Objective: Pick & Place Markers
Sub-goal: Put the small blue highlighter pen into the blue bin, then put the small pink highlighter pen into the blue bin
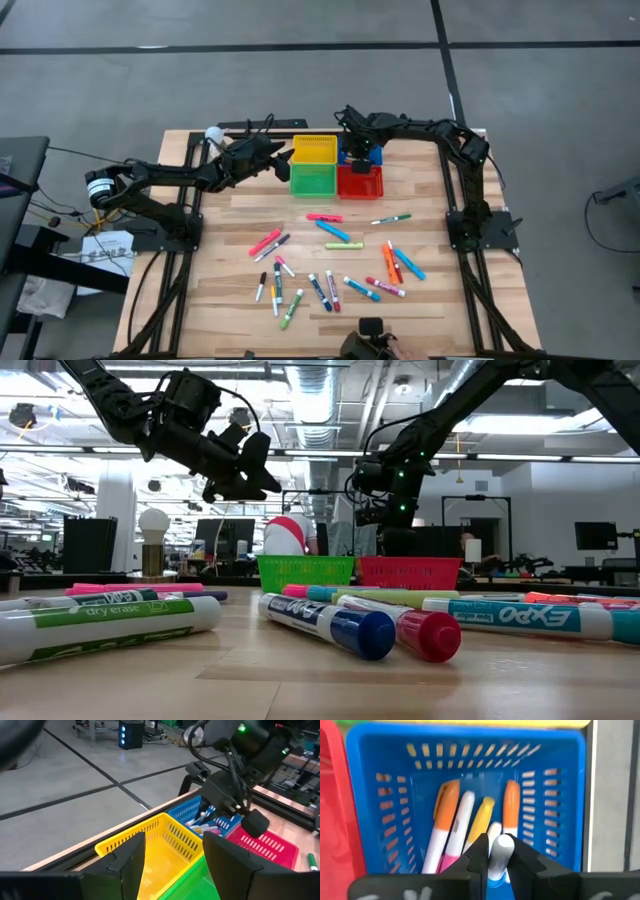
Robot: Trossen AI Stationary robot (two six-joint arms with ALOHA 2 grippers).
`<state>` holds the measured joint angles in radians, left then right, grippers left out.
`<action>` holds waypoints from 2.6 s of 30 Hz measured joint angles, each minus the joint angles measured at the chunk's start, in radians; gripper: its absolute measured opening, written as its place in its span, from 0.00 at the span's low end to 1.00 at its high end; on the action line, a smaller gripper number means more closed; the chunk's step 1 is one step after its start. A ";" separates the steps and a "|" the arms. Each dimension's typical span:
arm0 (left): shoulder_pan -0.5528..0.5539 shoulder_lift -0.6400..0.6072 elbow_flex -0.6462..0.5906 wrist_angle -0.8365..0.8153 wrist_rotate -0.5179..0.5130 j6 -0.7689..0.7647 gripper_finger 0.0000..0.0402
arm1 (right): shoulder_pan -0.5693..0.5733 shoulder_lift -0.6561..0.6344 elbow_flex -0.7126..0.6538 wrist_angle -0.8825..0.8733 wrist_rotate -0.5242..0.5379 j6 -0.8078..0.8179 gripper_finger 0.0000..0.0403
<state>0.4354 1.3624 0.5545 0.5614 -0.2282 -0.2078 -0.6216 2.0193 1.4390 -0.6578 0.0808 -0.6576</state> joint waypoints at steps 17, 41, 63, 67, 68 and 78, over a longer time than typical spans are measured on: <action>-0.003 0.000 0.000 0.001 0.000 -0.010 0.49 | 0.000 -0.001 0.000 -0.016 -0.005 0.002 0.12; -0.003 0.000 -0.001 0.000 0.001 -0.011 0.49 | 0.021 -0.003 0.092 -0.084 0.006 -0.020 0.24; -0.008 0.000 -0.001 0.000 0.001 -0.011 0.49 | 0.149 -0.011 0.406 -0.616 0.001 0.293 0.24; -0.024 0.000 -0.001 0.000 0.002 -0.011 0.49 | 0.170 -0.012 0.406 -0.693 -0.003 0.360 0.24; -0.030 0.000 -0.001 0.000 0.001 -0.011 0.49 | 0.175 -0.012 0.406 -0.709 -0.004 0.377 0.24; -0.114 0.000 -0.001 -0.003 0.002 -0.011 0.49 | 0.252 -0.065 0.405 -0.697 -0.106 0.448 0.23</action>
<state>0.3210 1.3624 0.5533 0.5581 -0.2266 -0.2185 -0.3692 1.9540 1.8442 -1.3551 -0.0251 -0.2095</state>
